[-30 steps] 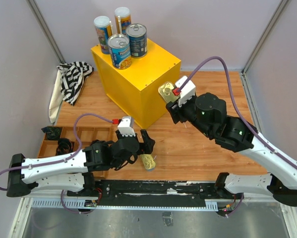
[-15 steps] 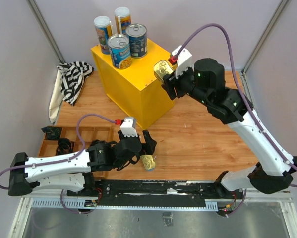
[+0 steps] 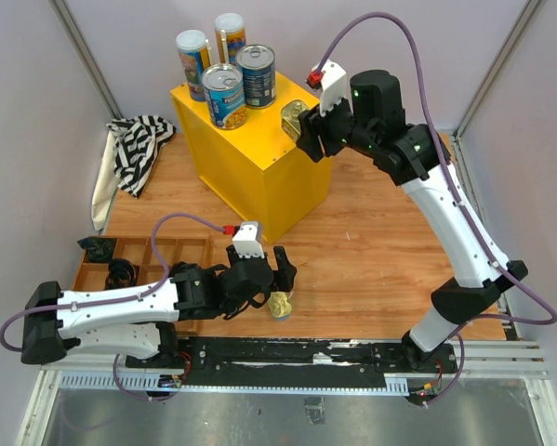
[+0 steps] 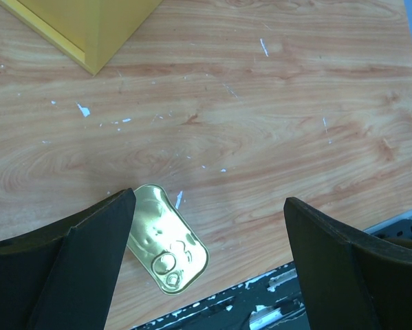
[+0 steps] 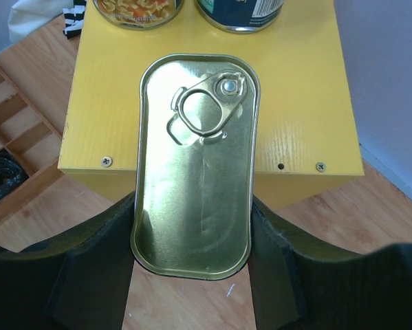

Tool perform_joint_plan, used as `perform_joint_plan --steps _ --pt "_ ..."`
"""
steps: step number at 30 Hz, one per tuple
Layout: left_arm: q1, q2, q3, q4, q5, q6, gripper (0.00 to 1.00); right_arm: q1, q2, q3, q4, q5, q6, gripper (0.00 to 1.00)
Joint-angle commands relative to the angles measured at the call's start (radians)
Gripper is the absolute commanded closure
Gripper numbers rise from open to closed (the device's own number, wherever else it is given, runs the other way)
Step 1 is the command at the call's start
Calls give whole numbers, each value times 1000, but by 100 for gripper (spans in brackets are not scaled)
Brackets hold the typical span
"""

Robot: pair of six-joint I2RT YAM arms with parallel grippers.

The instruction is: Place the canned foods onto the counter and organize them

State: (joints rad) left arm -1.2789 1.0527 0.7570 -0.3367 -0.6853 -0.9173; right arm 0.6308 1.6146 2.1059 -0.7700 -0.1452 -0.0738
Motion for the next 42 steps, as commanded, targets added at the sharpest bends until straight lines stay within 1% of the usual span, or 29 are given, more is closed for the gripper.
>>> perform_joint_plan --steps 1,9,24,32,38,42 --pt "-7 9 5 31 -8 5 6 -43 32 121 -18 -85 16 100" --pt "-7 25 2 39 -7 4 6 -75 111 222 -63 -122 16 99" --pt "-7 52 6 37 14 -4 6 -126 210 305 -68 -175 28 100" --pt "-7 66 6 35 29 -11 6 -131 278 355 -74 -196 31 99" --pt "-7 61 -1 31 25 -12 6 -135 302 356 -63 -183 32 95" --pt "-7 62 -5 37 20 -7 6 -139 314 356 -54 -187 35 87"
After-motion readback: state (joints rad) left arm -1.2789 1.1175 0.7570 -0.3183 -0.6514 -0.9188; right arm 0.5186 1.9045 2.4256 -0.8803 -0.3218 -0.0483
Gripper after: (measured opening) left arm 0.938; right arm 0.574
